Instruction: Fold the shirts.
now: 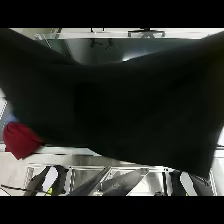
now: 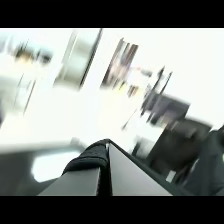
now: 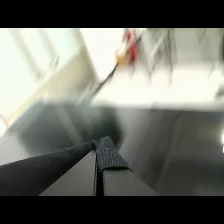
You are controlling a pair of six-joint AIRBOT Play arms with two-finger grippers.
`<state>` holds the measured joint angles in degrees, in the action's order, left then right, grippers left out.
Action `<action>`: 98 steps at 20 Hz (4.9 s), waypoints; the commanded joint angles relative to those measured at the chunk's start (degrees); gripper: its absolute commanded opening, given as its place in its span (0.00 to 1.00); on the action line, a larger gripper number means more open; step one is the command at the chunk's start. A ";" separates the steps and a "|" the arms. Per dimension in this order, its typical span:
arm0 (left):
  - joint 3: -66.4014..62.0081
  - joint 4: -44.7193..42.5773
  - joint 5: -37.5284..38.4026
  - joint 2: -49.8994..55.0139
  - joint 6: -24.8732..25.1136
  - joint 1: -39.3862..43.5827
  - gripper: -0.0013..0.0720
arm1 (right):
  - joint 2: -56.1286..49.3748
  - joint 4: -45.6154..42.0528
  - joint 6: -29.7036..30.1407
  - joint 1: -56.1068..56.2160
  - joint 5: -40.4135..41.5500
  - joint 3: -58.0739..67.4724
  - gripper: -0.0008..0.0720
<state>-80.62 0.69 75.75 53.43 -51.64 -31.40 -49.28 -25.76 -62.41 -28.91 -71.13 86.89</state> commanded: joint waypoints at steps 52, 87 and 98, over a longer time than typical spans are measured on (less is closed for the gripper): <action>21.90 -69.05 7.04 22.58 -24.90 20.06 0.48 | -32.59 -32.41 -1.86 -6.34 -7.74 -33.62 0.50; 33.46 -56.63 4.09 14.91 -15.65 23.37 0.05 | -34.86 -27.58 -2.58 -2.51 -14.86 -40.63 0.03; 26.16 -56.19 3.26 4.52 -16.90 23.39 0.05 | -32.52 -9.49 -0.98 -3.32 -16.00 -32.35 0.04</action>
<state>-49.78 -55.83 79.33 56.80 -68.14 -7.99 -82.19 -44.01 -64.88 -32.75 -87.81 50.30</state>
